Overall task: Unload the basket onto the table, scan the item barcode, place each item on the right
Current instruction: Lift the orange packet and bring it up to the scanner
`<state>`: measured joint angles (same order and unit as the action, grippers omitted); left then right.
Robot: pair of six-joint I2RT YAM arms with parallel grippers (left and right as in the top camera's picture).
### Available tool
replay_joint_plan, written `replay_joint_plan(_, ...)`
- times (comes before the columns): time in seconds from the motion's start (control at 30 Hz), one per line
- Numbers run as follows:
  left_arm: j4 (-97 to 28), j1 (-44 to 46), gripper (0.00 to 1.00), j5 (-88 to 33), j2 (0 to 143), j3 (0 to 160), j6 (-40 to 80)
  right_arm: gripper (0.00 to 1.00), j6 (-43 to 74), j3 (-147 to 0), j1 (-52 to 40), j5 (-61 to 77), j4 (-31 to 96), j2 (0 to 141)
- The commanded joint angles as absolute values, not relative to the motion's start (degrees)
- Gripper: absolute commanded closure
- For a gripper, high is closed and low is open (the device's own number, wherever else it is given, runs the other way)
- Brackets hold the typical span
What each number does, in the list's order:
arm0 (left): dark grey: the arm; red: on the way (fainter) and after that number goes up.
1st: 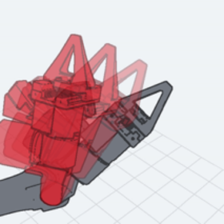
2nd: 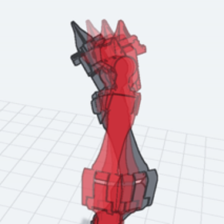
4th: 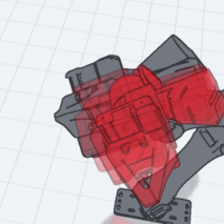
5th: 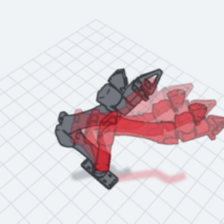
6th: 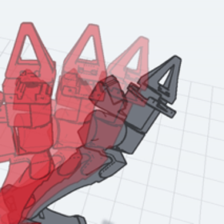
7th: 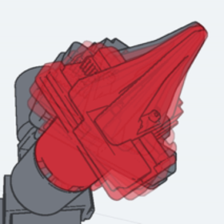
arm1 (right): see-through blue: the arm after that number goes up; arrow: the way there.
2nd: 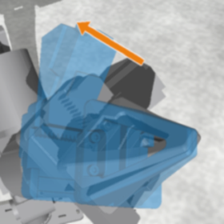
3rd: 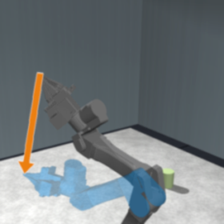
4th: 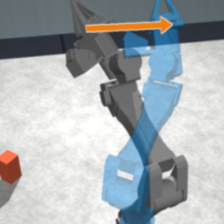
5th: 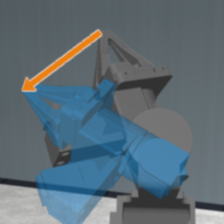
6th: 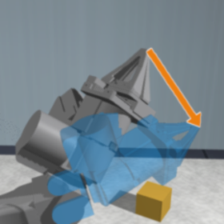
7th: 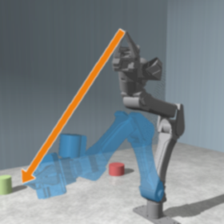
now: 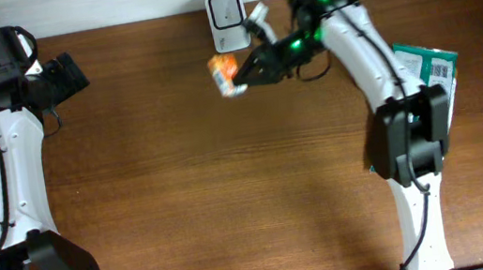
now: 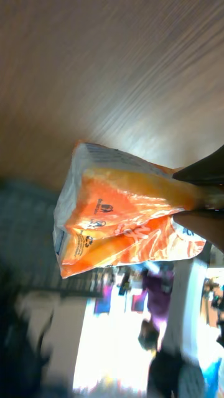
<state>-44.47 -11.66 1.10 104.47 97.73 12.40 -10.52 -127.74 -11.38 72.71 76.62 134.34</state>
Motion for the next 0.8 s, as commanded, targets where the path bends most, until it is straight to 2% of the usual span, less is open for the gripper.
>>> replay_joint_plan(0.0,-44.51,-11.68,0.01,1.32,104.09,98.61,11.88,0.96,-15.0,-128.77,-10.11,87.74,79.07,131.35)
replay_joint_plan(0.1,-44.51,-11.68,0.01,1.32,104.09,98.61,11.9,0.96,-18.52,-128.84,-8.73,88.97,84.71,130.26)
replay_joint_plan(0.2,-44.51,-11.68,0.01,1.32,104.09,98.61,11.9,0.96,-30.39,-128.84,-6.9,88.95,97.19,128.07)
replay_joint_plan(0.67,-44.51,-11.68,0.01,1.32,104.09,98.61,11.9,0.96,-30.87,-128.46,-4.05,88.71,97.34,122.72)
replay_joint_plan(0.77,-44.51,-11.68,0.01,1.32,104.09,98.61,11.88,0.96,-30.87,-128.46,-4.14,84.75,96.25,122.72)
